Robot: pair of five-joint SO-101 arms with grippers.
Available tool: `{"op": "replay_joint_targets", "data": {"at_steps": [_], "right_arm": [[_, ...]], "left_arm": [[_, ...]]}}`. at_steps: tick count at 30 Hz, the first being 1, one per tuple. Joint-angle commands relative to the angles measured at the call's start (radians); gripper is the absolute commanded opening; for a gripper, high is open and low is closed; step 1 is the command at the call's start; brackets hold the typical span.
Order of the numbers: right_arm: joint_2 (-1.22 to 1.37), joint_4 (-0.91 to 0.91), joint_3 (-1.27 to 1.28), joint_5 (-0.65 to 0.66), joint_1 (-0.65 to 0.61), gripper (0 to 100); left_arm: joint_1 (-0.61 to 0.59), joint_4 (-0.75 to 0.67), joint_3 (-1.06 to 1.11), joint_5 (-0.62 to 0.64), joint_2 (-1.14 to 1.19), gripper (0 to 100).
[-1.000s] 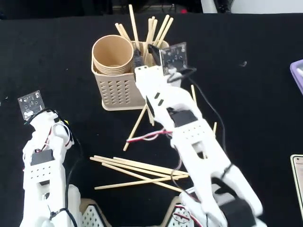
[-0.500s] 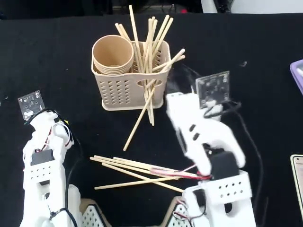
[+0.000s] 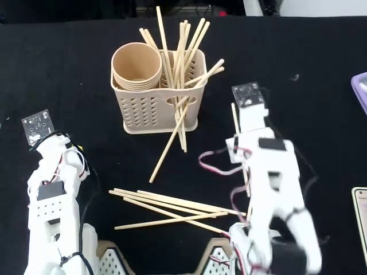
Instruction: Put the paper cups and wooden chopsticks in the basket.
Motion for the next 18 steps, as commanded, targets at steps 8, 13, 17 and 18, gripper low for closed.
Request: {"op": "replay_joint_targets", "data": {"at_steps": [8,13,17,18], "right_arm": [[0.49,0.005,-0.397,0.017,-0.044,16.6],[0.636,0.041,-0.515,0.021,-0.009,16.6],[0.667,0.114,-0.57,0.035,-0.012,9.6],[0.667,0.112,-0.572,0.063,-0.011,4.9]], "left_arm": [[-0.007,-0.014,-0.01,-0.002,-0.023,8],[-0.007,-0.014,-0.01,-0.002,-0.023,8],[-0.005,-0.014,-0.01,-0.002,-0.023,8],[-0.005,-0.014,-0.01,-0.002,-0.023,8]]}}
